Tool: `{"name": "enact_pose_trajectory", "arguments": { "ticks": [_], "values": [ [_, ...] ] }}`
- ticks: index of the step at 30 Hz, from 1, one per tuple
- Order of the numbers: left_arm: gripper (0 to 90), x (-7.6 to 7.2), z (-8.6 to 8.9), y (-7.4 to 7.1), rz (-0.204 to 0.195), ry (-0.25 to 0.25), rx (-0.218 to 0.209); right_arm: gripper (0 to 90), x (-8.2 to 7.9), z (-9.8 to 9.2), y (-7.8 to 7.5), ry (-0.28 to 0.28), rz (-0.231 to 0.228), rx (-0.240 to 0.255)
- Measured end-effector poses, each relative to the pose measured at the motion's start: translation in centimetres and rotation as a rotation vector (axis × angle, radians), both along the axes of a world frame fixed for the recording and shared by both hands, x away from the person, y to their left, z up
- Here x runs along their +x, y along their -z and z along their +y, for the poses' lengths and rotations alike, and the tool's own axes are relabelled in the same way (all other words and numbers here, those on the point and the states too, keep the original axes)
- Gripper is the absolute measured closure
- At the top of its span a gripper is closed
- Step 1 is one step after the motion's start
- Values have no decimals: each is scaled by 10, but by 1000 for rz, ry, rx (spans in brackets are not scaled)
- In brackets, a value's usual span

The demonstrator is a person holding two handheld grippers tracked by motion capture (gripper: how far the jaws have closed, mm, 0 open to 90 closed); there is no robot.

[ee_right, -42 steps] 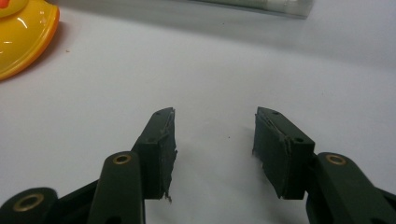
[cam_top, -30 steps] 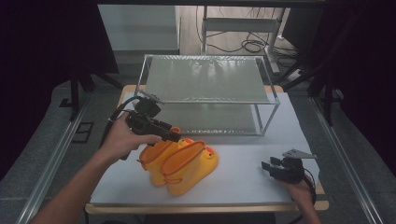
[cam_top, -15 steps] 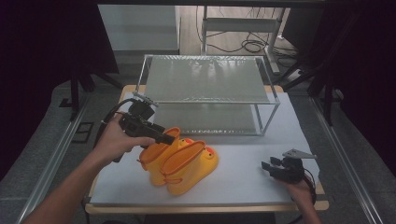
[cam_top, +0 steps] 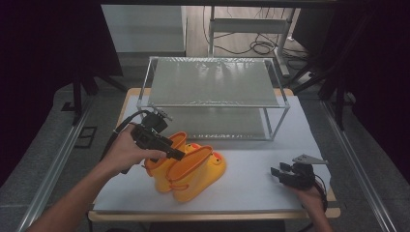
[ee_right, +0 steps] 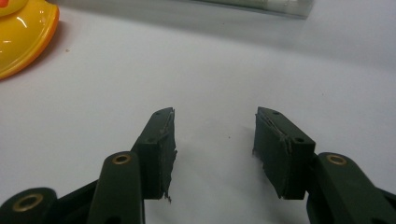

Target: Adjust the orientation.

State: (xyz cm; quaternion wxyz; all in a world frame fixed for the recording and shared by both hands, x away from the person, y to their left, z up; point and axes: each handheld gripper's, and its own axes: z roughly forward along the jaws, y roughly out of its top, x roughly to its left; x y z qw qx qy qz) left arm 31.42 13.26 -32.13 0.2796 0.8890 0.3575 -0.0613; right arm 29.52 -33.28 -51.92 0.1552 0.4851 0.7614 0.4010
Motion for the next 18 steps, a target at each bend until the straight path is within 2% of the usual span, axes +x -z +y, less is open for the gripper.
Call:
{"name": "enact_pose_trajectory", "arguments": {
  "ticks": [11, 18],
  "values": [
    [279, 4, -14, 13, 17, 10, 56, 476, 0, 0, 0, 0, 1, -1],
    [328, 6, -23, 20, 23, 9, 98, 476, 0, 0, 0, 0, 2, 3]
  ]
}}
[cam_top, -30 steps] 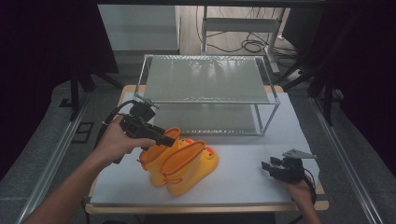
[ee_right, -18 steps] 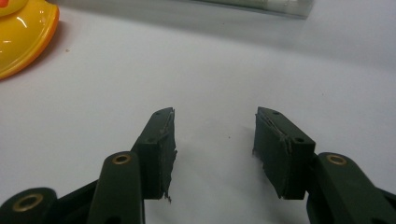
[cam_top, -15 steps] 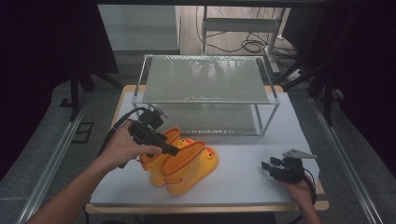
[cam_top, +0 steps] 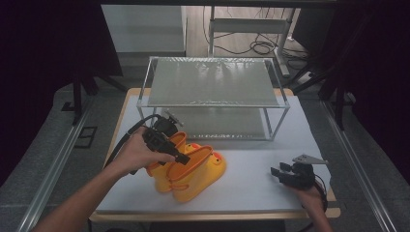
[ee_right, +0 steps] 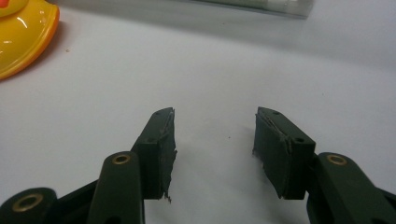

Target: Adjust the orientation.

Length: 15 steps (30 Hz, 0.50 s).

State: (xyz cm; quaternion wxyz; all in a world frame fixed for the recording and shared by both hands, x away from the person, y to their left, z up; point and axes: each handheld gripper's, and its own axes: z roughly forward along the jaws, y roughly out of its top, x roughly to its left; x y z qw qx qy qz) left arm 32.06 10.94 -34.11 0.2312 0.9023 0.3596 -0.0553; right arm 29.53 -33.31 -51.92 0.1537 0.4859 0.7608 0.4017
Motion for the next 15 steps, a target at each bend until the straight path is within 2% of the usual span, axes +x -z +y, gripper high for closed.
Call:
{"name": "enact_pose_trajectory", "arguments": {
  "ticks": [9, 15],
  "values": [
    [465, -1, -12, 5, -22, -8, 57, 475, 0, 0, 0, 0, -3, -2],
    [718, -1, -12, 4, -34, -11, 47, 476, 0, 0, 0, 1, -3, 1]
  ]
}}
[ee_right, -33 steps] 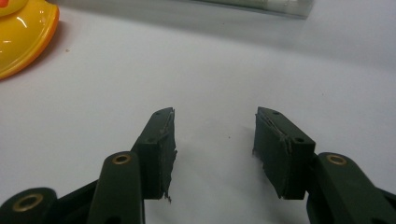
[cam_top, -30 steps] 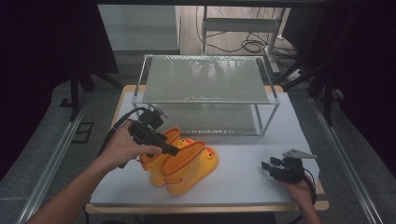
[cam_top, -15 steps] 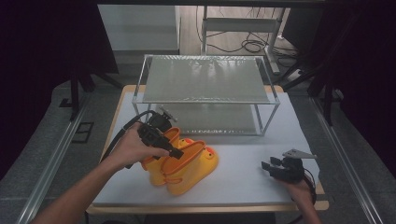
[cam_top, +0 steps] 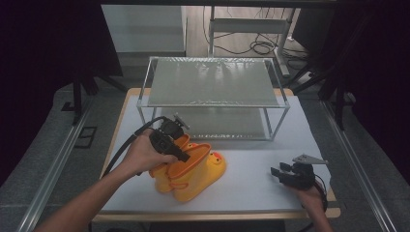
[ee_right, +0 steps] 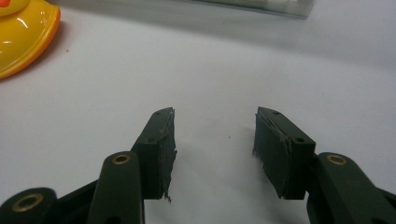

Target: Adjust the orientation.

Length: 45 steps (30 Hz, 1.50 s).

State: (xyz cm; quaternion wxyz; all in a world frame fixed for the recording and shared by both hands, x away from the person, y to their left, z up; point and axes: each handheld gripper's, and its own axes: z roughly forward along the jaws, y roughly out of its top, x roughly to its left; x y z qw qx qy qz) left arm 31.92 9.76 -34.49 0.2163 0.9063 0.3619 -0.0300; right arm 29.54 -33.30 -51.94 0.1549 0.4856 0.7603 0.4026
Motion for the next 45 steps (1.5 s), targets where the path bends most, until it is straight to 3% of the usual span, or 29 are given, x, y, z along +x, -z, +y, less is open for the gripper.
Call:
{"name": "enact_pose_trajectory", "arguments": {
  "ticks": [4, 12, 22, 31, 34, 45],
  "values": [
    [814, 0, 0, 0, -1, 4, -2, 476, 0, 0, 0, 0, 1, 1],
    [823, 7, 8, -2, 5, -14, -21, 476, 0, 0, 0, 0, 2, 8],
    [825, 21, 13, -6, 69, -7, -66, 476, 1, -1, 0, -1, 4, 10],
    [826, 25, 16, -18, 110, -1, -168, 476, 1, -1, 0, -1, 5, 13],
    [826, 28, 16, -26, 108, 2, -194, 476, 1, -1, 0, -2, 6, 10],
    [826, 35, 14, -61, 33, 5, -215, 476, 1, -2, 0, -2, 10, 14]
  ]
}}
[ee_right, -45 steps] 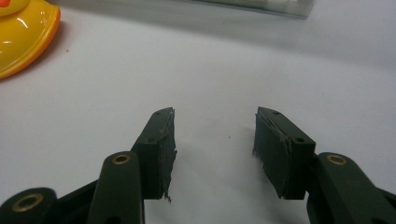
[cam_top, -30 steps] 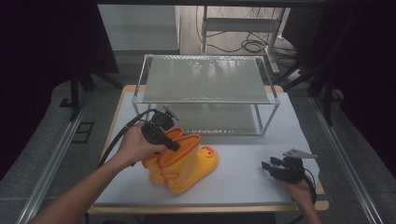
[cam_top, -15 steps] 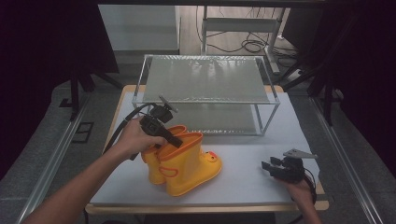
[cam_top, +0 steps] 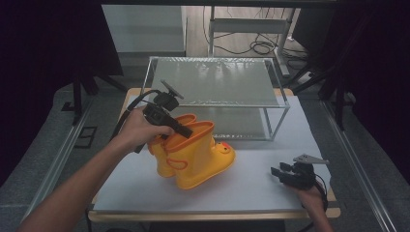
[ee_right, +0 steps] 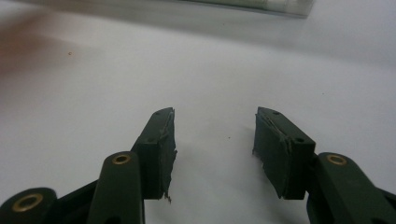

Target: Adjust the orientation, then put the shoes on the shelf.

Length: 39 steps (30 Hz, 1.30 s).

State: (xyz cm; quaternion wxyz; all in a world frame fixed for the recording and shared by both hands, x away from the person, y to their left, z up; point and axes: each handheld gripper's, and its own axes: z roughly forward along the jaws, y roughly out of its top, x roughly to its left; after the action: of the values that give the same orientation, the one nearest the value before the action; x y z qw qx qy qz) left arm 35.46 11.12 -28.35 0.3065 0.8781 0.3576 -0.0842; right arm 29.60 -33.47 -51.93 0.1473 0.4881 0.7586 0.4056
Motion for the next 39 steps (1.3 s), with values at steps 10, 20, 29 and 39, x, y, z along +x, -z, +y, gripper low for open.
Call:
{"name": "enact_pose_trajectory", "arguments": {
  "ticks": [10, 20, 29, 39],
  "values": [
    [826, 4, -4, -23, -23, 6, -29, 476, 0, 0, 0, 0, 0, 3],
    [826, 10, -15, -39, -30, 33, -32, 475, 0, 0, 0, 1, 5, 7],
    [826, 19, -23, -59, -43, 26, -41, 475, 1, -1, 0, -2, 5, 11],
    [826, 35, -31, -86, -47, 7, -58, 474, 1, -2, 0, -3, 9, 21]
  ]
}}
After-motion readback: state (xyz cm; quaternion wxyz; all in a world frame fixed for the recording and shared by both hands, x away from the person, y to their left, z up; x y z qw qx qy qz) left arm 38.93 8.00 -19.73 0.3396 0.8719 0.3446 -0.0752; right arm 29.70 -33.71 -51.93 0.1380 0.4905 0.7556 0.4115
